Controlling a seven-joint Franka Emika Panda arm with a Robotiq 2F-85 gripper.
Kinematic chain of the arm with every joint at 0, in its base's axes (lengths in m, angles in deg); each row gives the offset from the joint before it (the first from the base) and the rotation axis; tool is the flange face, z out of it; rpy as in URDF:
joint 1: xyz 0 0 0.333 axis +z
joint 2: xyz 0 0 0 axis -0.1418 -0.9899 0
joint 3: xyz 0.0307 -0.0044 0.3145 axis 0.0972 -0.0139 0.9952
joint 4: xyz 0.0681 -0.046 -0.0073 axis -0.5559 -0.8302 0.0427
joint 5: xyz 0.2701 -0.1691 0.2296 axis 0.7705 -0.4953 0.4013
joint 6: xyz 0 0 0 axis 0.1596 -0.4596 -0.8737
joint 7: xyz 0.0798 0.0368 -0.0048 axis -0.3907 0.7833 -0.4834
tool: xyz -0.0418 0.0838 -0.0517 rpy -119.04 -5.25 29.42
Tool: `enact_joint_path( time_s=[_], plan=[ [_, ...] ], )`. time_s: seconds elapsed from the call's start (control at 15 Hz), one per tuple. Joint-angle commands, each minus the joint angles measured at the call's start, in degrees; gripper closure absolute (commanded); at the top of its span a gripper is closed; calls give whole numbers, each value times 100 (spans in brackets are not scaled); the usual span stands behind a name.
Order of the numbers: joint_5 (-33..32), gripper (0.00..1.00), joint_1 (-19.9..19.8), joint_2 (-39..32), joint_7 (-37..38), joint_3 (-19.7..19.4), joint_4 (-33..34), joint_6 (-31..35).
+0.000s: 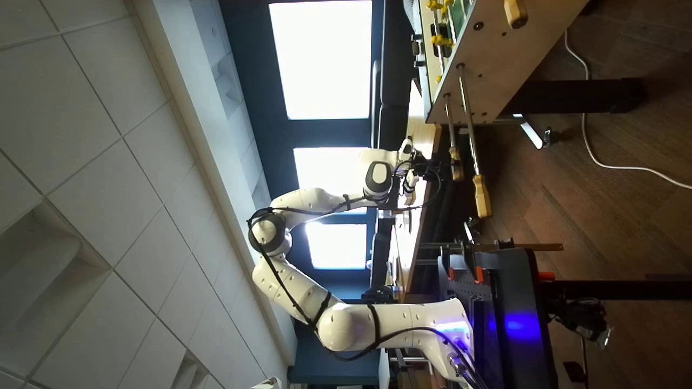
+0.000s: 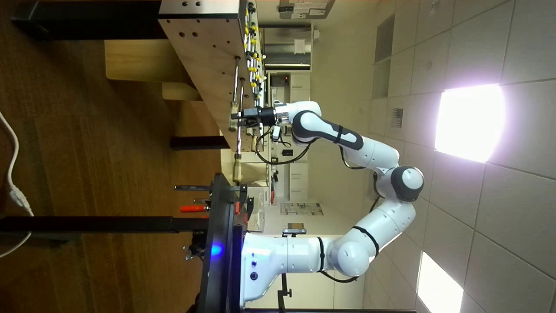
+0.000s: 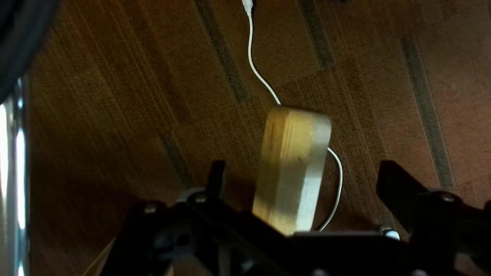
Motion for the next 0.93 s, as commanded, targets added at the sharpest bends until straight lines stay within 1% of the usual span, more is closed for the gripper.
enact_joint_path(
  time_s=[0.0, 0.13, 0.2, 0.27, 0.33, 0.4, 0.53, 0.73, 0.8, 0.87],
  plan=[
    [-61, 0, 3, 59, 185, -43, 23, 79],
    [-56, 0, -5, 50, 192, -54, 4, 73],
    [-66, 25, 1, 57, 202, -70, -10, 85],
    [-72, 28, 6, 59, 212, -81, -6, 70],
    [-75, 34, 12, 64, 234, -92, -4, 62],
    [-74, 44, 11, 68, 244, -94, -2, 55],
    [-80, 57, 16, 71, 245, -100, 7, 50],
    [-82, 81, 22, 72, 251, -100, 6, 50],
    [-84, 84, 50, 83, 372, -125, 2, 42],
    [-96, 84, 58, 111, 397, -127, -5, 14]
  ],
)
